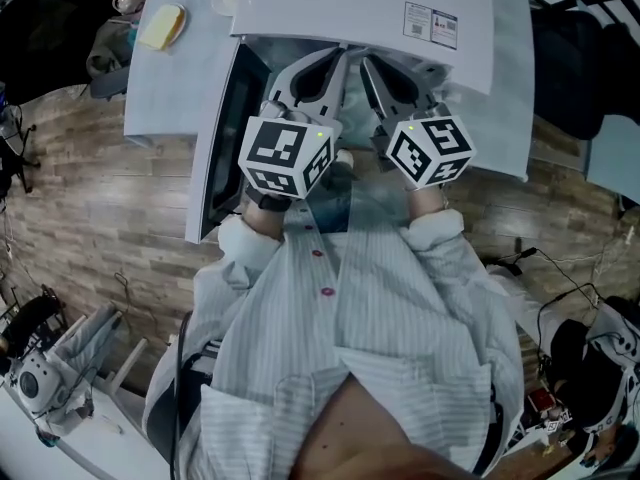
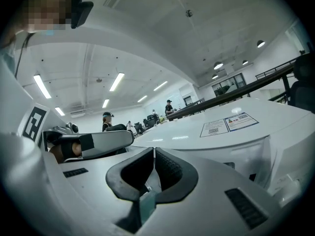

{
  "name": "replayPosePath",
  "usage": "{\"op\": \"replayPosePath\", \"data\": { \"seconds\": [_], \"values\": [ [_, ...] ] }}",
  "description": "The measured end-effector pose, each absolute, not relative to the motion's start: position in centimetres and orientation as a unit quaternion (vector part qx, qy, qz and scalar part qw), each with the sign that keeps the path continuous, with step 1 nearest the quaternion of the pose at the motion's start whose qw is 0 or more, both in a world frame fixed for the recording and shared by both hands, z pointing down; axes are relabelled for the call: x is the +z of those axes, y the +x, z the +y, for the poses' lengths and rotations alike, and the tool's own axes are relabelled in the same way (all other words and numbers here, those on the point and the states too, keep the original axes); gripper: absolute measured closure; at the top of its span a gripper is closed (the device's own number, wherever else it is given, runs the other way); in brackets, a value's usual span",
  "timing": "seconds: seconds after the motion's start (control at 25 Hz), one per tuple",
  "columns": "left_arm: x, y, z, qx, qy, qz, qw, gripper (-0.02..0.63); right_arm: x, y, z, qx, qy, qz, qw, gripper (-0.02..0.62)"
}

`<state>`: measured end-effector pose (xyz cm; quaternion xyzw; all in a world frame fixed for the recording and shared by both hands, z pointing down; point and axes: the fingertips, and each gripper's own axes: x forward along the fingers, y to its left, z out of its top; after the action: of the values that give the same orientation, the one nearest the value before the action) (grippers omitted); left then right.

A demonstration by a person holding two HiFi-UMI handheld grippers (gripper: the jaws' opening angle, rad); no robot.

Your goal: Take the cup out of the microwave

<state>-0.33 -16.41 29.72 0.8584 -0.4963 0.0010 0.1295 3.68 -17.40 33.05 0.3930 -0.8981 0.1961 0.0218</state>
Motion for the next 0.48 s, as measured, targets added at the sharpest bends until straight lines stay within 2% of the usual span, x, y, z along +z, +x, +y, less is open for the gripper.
{"op": "replayPosePath", "data": {
  "seconds": [0.48],
  "values": [
    [33.7,-0.2,-16.5,0.017,0.863,-0.482,0.153,0.597,35.7,3.7,-16.5,0.216,0.407,-0.887,0.028,0.557]
  ]
}}
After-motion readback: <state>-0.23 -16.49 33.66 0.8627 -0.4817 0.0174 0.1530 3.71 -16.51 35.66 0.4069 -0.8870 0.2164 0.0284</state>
